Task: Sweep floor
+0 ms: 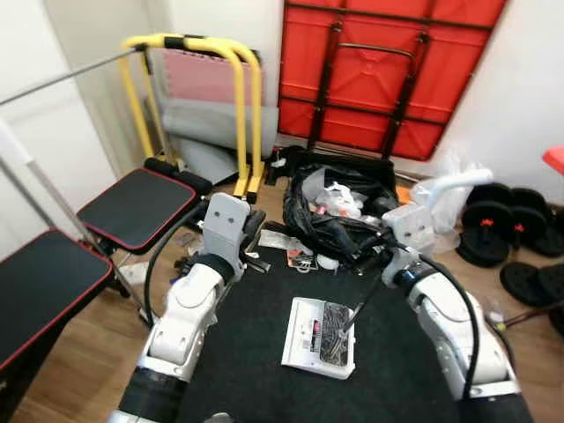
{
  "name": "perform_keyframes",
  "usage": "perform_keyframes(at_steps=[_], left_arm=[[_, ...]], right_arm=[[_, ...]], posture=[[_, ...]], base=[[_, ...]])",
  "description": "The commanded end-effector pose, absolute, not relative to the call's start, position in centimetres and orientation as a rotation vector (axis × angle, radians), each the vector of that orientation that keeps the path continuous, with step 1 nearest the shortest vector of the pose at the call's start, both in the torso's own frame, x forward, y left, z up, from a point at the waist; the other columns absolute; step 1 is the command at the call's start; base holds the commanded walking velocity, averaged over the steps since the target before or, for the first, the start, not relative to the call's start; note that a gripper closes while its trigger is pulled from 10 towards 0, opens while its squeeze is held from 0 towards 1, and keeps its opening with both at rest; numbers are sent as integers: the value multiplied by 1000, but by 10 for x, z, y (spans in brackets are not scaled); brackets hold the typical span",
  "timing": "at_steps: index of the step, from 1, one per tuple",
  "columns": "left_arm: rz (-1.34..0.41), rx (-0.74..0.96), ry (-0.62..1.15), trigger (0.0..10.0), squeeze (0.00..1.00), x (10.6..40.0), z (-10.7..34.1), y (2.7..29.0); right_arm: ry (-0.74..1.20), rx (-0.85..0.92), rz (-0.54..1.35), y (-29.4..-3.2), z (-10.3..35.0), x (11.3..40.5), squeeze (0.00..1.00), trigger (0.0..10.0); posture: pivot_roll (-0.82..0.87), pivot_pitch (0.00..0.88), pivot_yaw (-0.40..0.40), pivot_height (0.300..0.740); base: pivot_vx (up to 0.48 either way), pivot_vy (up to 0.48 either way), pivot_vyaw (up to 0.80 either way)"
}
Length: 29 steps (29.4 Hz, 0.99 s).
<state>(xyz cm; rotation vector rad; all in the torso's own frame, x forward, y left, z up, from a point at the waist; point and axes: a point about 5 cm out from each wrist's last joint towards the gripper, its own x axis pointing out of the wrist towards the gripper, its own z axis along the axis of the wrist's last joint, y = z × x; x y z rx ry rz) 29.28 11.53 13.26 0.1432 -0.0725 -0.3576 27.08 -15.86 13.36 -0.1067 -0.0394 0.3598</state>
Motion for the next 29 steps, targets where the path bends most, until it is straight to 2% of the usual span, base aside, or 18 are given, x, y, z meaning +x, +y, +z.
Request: perform_keyframes(at_steps=[1,29], left_arm=[[-480,142,-51,10000,0,291,129,108],[-479,144,-61,10000,0,291,131,109]], right_arm=[[-17,-107,361,-162,130,270,0,10000],[-6,-107,390,-161,129,270,0,10000]], posture=[[-198,0,-115,740],[-205,0,-115,740]], base=[[0,0,775],[0,0,780]])
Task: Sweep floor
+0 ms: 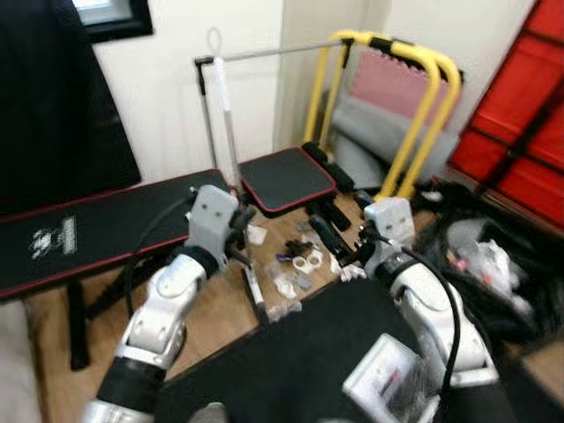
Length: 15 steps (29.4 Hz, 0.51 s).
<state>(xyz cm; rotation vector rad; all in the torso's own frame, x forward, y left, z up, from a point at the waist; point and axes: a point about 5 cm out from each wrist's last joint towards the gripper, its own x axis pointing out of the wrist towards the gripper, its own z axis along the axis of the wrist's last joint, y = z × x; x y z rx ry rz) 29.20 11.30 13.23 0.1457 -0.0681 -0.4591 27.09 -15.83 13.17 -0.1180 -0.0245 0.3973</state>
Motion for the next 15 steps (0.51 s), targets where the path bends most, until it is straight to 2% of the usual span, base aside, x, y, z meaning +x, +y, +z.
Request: perform_keyframes(at_steps=[1,9,12,15], left_arm=[[-478,149,-58,10000,0,291,131,109],[-482,161,-52,10000,0,292,131,109],[-488,161,-51,10000,0,292,131,109],[-497,155,-49,10000,0,292,130,109]], right_arm=[[-5,-106,390,-161,129,271,0,10000],[-3,-108,389,-161,130,271,0,10000],[-6,-102,383,-161,130,271,0,10000],[-22,-89,369,-162,132,272,0,10000]], posture=[[-206,0,-114,740],[-205,0,-114,740],[-205,0,-113,740],[-204,0,-110,740]], base=[[0,0,775],[0,0,781],[0,0,506],[0,0,0]])
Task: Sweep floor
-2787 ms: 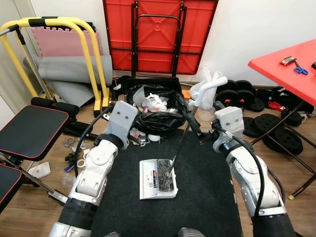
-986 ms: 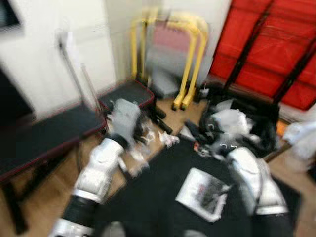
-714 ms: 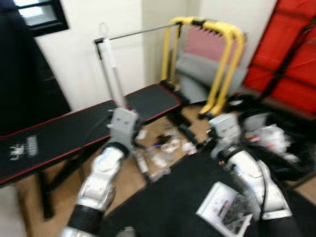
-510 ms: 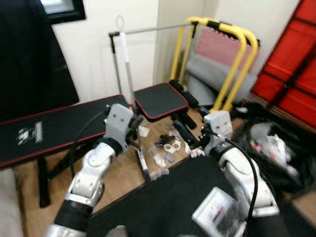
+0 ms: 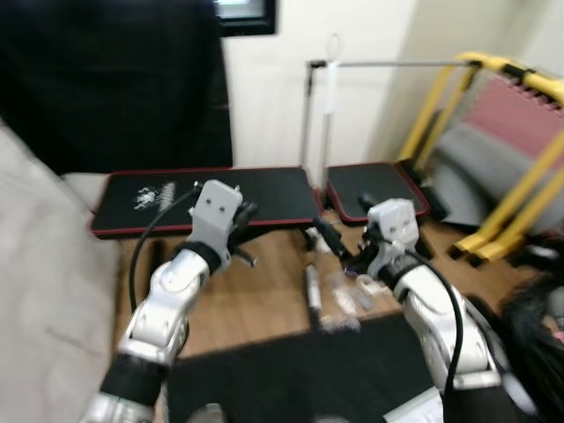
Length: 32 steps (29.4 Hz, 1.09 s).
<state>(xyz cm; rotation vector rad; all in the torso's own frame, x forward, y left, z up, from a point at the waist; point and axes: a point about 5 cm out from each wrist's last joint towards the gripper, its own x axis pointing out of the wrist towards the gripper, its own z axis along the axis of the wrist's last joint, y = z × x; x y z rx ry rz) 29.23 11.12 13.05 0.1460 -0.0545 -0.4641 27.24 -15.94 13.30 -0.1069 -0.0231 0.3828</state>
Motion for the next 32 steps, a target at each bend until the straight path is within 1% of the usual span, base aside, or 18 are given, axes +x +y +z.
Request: perform_keyframes(at_steps=[1,16,19,32], left_arm=[[-497,155,-49,10000,0,292,130,109],[-506,153,-46,10000,0,293,131,109],[-510,153,-46,10000,0,293,131,108],[-528,157,-43,10000,0,293,131,107]], right_arm=[[-22,-89,369,-162,132,272,0,10000],[-16,-105,361,-162,133,273,0,10000],[-14,-117,357,-162,132,273,0,10000],[-18,-94,349,-164,133,274,0,10000]], posture=[[-204,0,-110,740],[-204,0,-113,740],[-207,0,-115,740],[-204,0,-115,740]], base=[[0,0,0],[289,0,0],[329,0,794],[337,0,0]])
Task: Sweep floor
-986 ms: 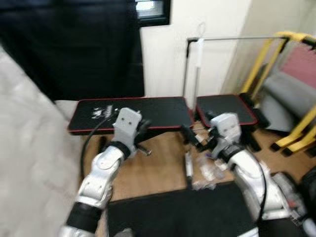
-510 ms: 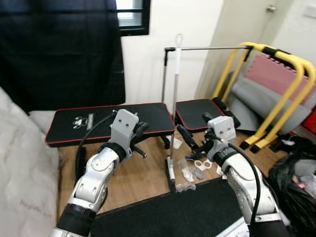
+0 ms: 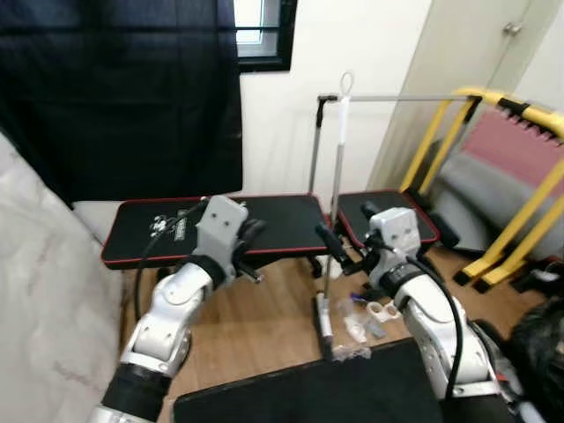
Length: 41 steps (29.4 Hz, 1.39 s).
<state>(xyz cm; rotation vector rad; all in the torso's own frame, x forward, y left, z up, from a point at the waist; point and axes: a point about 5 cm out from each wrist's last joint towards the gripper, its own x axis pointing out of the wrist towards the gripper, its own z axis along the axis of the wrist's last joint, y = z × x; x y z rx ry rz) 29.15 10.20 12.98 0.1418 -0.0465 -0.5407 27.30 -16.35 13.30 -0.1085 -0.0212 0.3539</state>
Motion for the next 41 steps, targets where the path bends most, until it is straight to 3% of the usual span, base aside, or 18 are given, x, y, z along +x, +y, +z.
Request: perform_keyframes(at_steps=[1,6,14,41], left_arm=[[-529,158,-43,10000,0,293,131,107],[-530,159,-42,10000,0,294,131,107],[-533,159,-41,10000,0,294,131,107],[-537,158,-41,10000,0,293,130,107]], right_arm=[[-20,-91,348,-164,133,274,0,10000],[-19,-76,340,-164,133,275,0,10000],[-4,-70,331,-165,132,275,0,10000],[-12,-77,346,-164,133,275,0,10000]], posture=[[-204,0,-114,740],[-204,0,-113,740],[-201,0,-112,740],[-200,0,-117,740]], base=[[337,0,0],[336,0,0],[337,0,-800],[336,0,0]])
